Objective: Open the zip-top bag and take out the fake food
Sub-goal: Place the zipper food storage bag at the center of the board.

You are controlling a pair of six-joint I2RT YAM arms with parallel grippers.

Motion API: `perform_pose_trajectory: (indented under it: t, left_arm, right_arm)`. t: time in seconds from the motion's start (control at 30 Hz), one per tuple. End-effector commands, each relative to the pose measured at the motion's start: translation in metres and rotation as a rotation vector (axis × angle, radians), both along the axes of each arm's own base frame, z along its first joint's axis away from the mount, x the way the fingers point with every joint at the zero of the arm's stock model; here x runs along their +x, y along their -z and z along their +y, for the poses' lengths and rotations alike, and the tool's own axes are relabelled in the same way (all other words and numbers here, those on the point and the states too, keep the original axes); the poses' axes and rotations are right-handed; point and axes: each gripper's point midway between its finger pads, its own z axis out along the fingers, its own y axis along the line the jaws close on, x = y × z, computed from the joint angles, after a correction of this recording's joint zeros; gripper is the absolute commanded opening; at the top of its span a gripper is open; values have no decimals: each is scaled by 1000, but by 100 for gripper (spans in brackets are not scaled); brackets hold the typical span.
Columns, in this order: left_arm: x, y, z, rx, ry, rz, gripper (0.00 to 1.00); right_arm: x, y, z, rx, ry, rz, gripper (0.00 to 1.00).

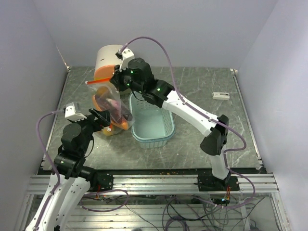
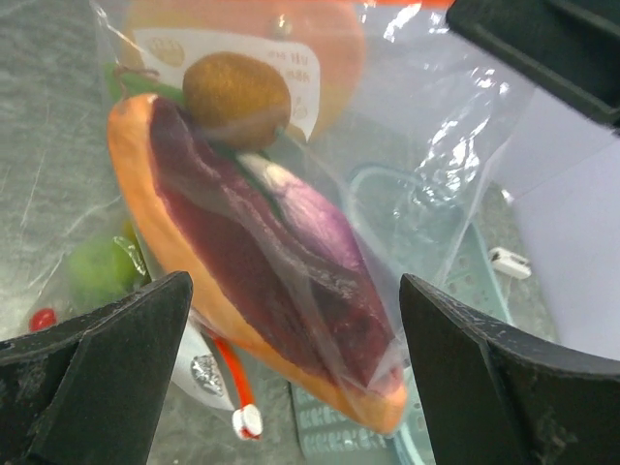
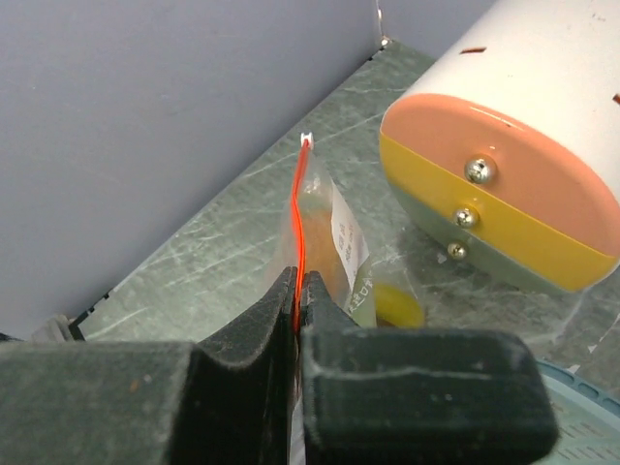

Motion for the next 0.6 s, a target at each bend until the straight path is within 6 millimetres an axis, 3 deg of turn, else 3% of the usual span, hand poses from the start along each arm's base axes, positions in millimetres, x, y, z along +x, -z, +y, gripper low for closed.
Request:
perform_pose_trajectory:
  t: [0.0, 0.2, 0.33, 0.43, 0.57]
  left_arm:
    - [14, 23, 1, -10, -32, 39, 99]
    - [24, 58, 6, 5, -83, 121, 96]
    - [31, 67, 1, 7, -65, 144, 95]
    - [37, 81, -4, 11, -54, 185, 96]
    - [41, 94, -5, 14, -58, 223, 96]
  right_arm:
    - [8, 35, 13, -26, -5, 31, 0]
    - [0, 72, 13, -58, -21, 71, 0]
    - [-5, 97, 9, -96, -25, 101, 11]
    - [-8, 107, 5, -122, -25, 117, 32]
    - [-12, 63, -17, -74, 18, 45, 64]
